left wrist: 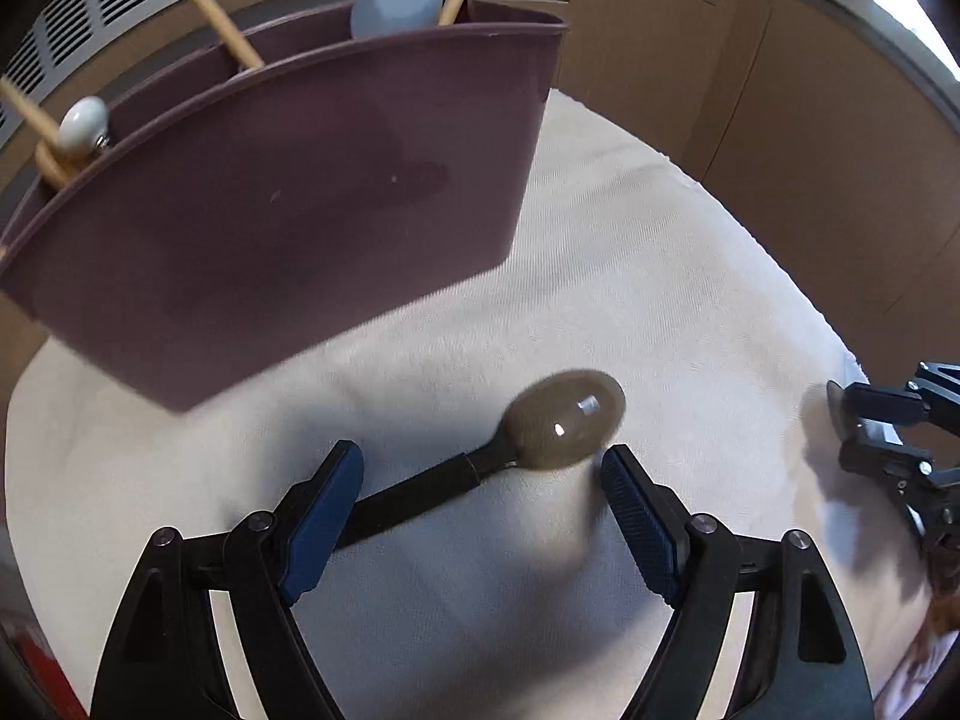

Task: Organize utensils
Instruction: 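Grasp the other dark spoon by its handle with the left tool, then lift both dark spoons and carry them over the maroon holder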

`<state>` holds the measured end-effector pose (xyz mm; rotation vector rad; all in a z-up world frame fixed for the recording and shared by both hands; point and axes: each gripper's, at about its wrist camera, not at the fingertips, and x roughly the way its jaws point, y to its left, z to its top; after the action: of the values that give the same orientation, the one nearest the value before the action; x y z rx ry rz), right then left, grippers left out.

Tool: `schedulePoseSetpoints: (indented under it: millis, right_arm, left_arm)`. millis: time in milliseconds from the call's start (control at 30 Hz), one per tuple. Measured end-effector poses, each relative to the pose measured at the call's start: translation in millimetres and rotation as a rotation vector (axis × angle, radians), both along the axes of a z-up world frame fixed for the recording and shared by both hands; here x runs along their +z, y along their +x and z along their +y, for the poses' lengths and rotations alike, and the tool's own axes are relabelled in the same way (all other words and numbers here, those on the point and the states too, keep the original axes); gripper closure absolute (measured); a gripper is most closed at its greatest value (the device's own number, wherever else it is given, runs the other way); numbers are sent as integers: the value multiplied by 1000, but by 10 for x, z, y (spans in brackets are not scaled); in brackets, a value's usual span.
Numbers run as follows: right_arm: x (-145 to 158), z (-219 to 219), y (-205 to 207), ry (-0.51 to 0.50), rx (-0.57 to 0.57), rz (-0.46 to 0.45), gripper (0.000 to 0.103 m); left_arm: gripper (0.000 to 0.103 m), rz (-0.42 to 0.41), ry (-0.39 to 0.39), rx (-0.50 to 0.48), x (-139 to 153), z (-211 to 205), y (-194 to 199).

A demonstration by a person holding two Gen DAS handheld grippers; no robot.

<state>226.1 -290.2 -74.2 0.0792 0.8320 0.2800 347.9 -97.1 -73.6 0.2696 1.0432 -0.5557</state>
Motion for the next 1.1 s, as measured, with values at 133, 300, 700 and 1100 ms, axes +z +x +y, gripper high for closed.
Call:
schedulePoseSetpoints:
  millis: [133,300,700,1100]
  right_arm:
    - [-10,-6,5,2,3,-5,72]
    - [-13,-13,-11,9,1,-8,71]
    - [62,-22,-129,-26,9,-49,51]
    - [-18,323,18,-241,11,0,44]
  left_arm:
    - [22,86,-20,-40,20,21,-271]
    - [44,73,-7,-120,106,-85,-587]
    - [66,-37,41,-69,108,-420,-402]
    - [66,-8,-179,351,129,669,-1193]
